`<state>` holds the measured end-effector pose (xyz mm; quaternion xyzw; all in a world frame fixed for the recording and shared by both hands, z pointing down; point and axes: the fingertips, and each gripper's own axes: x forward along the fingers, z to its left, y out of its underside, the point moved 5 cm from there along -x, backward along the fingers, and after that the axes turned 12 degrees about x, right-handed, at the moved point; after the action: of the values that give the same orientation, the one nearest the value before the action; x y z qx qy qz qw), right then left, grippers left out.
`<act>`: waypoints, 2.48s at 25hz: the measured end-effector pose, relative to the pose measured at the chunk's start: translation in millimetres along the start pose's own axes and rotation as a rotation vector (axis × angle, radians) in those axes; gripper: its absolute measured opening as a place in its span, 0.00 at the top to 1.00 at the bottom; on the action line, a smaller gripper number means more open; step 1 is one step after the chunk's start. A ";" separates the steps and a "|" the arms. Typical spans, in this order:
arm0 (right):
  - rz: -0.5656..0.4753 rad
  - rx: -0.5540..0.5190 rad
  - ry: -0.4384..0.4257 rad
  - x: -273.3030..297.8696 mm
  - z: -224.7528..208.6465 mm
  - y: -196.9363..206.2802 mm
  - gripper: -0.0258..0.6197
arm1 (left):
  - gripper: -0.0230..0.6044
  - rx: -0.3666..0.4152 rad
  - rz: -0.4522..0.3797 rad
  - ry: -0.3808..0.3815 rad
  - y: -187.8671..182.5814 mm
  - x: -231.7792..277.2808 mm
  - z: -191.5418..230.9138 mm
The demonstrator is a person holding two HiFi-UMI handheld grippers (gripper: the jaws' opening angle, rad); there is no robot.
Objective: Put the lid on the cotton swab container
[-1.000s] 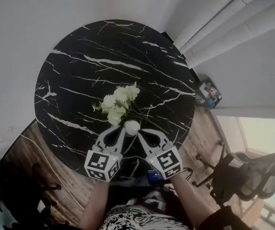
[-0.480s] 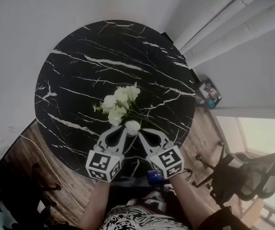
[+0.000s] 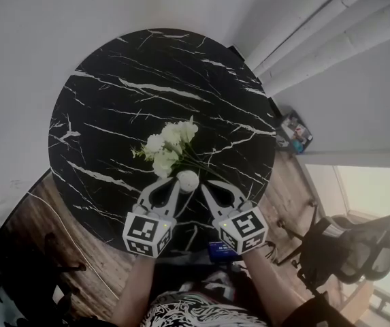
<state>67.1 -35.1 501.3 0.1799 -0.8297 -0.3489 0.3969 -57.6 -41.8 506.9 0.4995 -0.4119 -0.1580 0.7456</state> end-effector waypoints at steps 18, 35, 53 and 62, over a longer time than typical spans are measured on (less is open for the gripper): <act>-0.052 -0.033 -0.060 -0.5 12.8 -19.1 0.93 | 0.94 0.009 0.019 0.015 -1.6 6.9 -3.3; 0.000 -0.067 -0.053 9.1 13.2 -7.3 0.93 | 0.94 0.007 0.018 0.037 -0.3 9.6 -4.6; 0.031 -0.078 -0.049 13.8 5.3 0.0 0.93 | 0.94 -0.002 0.019 0.035 0.1 11.2 -5.1; 0.034 -0.093 -0.057 14.3 3.6 0.7 0.93 | 0.94 -0.010 0.013 0.032 -0.1 11.4 -4.7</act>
<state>55.4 -41.2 507.9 0.1371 -0.8265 -0.3855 0.3867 -47.0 -46.3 511.2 0.4953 -0.4023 -0.1471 0.7558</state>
